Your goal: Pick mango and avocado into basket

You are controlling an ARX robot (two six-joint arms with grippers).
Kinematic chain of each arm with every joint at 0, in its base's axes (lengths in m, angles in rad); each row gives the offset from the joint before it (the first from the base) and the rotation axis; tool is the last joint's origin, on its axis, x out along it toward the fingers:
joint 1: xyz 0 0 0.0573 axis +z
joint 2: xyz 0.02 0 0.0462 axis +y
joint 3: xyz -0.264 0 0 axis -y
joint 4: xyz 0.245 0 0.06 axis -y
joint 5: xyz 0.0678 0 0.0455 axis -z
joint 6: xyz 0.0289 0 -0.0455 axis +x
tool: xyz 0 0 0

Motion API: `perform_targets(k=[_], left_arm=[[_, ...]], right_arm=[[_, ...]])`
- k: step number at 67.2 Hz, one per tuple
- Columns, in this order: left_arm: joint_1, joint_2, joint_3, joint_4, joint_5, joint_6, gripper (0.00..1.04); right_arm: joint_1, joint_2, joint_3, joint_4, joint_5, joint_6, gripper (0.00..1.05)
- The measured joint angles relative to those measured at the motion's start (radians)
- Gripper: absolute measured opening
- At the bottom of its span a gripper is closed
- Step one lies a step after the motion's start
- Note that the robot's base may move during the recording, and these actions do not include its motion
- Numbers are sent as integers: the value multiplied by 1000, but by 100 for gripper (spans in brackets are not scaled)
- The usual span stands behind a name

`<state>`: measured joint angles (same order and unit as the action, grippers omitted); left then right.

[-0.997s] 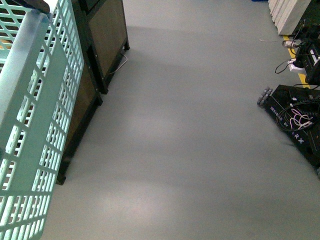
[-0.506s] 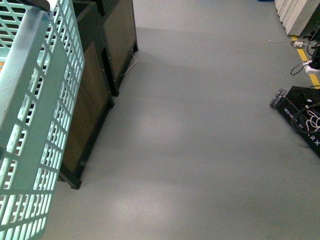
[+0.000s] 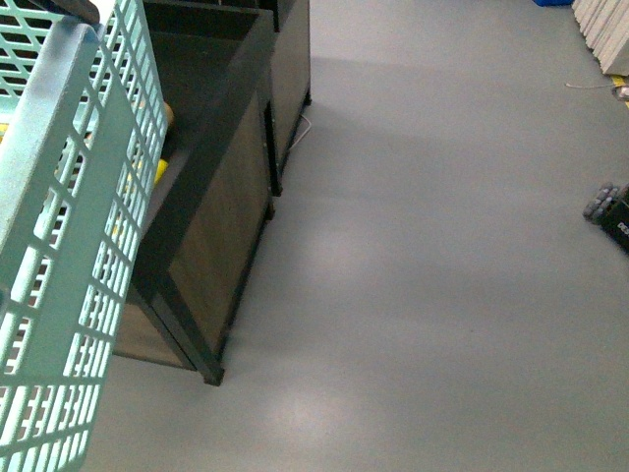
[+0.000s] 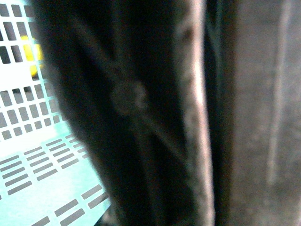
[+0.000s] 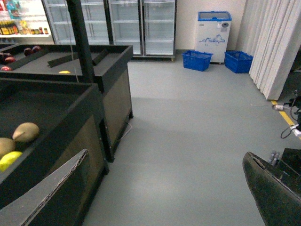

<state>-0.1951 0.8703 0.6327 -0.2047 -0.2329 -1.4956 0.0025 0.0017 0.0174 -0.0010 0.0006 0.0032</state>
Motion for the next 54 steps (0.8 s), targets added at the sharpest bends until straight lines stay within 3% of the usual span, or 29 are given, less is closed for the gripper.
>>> perform_targets(k=[54], left_arm=[[0,1,0,0,1,2,14]], right_arm=[[0,1,0,0,2,-1,96]])
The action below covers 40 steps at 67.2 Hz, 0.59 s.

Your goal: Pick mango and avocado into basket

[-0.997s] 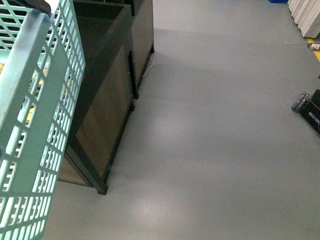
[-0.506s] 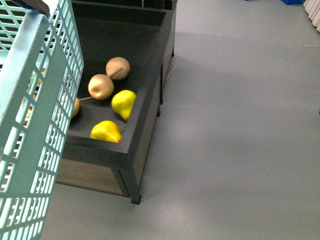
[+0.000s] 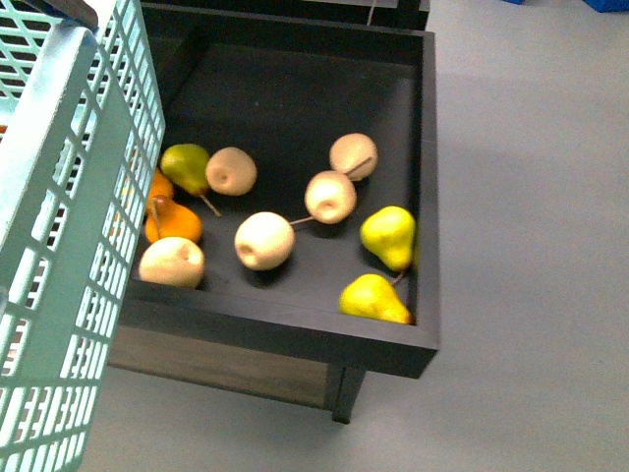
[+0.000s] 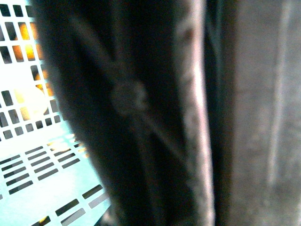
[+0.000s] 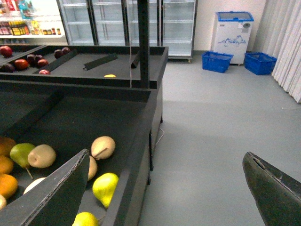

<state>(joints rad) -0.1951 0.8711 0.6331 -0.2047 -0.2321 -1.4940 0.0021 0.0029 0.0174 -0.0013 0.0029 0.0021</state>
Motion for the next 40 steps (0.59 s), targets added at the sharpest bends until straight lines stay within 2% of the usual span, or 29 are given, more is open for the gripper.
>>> perform_targets(k=[40], left_arm=[[0,0,0,0,3,0,14]], right_arm=[[0,0,0,0,-1,0,96]])
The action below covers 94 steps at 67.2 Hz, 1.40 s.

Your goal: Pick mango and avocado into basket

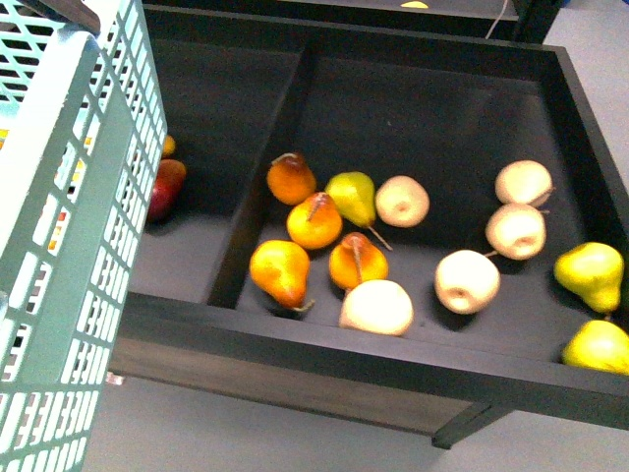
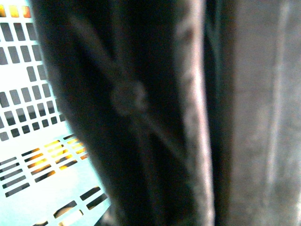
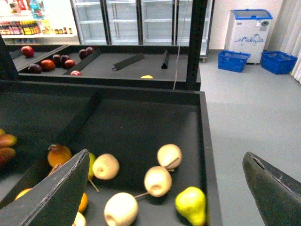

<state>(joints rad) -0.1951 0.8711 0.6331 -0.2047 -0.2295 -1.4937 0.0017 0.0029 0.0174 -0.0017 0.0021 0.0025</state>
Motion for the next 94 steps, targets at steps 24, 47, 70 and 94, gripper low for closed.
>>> perform_targets(k=[24,47,70,94], left_arm=[[0,-1,0,0,0,0,14],[0,0,1,0,-1,1,14],[1,0,1,0,-5,1,14],[0,0,1,0,-3,0,14]], right_arm=[[0,0,0,0,-2,0,96],[0,2,0,1,0,0,96],[0,0,0,0,-3,0,96],[0,0,0,0,-2,0,96]])
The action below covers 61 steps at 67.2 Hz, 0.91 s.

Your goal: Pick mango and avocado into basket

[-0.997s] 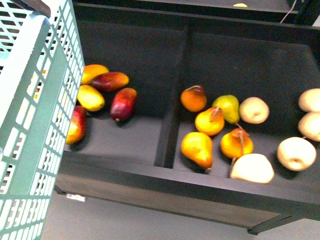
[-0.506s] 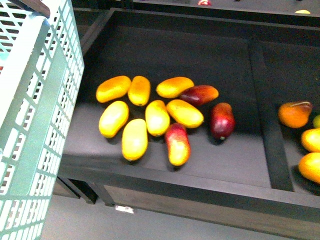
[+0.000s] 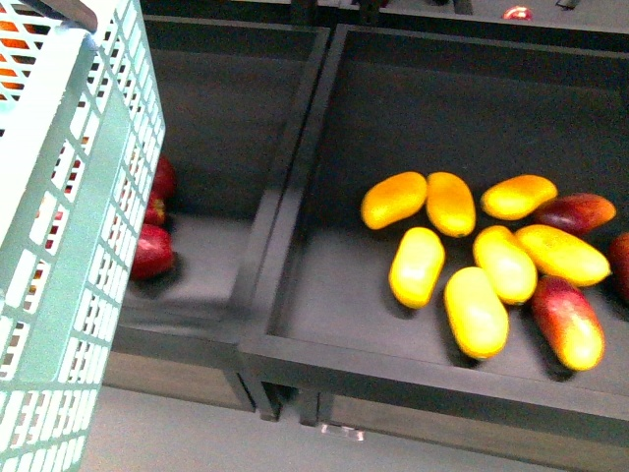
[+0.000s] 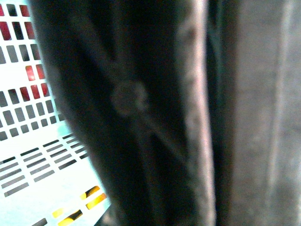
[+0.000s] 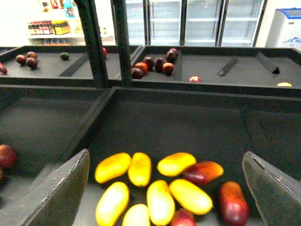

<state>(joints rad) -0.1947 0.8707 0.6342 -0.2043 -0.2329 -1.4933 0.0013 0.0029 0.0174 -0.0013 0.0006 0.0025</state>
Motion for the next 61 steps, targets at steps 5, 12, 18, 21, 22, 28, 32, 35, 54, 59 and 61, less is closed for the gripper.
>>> perform_targets(k=[5,12,18,21,22,28,32,35,54,59,61], left_arm=[[0,0,0,0,1,2,14],[0,0,1,-1,-1,0,14],[0,0,1,-1,0,0,14],[0,1,1,-1,0,1,14],[0,0,1,-1,0,1,14],[0,-1,1,-1,-1,0,14],[0,0,1,0,0,1,14],[0,0,1,-1,0,0,14],[5,1,1,-1,-9,4,14],[7,-1,1,-1,-22,9,14],[7,-2,1,-1,-23,13,14]], right_arm=[[0,0,0,-1,-2,0,96],[0,1,0,0,0,0,96],[0,1,0,0,2,0,96],[0,2,0,0,-2,0,96],[0,1,0,0,0,1,96],[0,1,0,0,1,0,96],[0,1,0,0,-1,0,96],[0,0,0,0,2,0,96],[-1,0,0,0,-6,0,96],[-1,0,0,0,-6,0,96],[-1,0,0,0,-5,0,96]])
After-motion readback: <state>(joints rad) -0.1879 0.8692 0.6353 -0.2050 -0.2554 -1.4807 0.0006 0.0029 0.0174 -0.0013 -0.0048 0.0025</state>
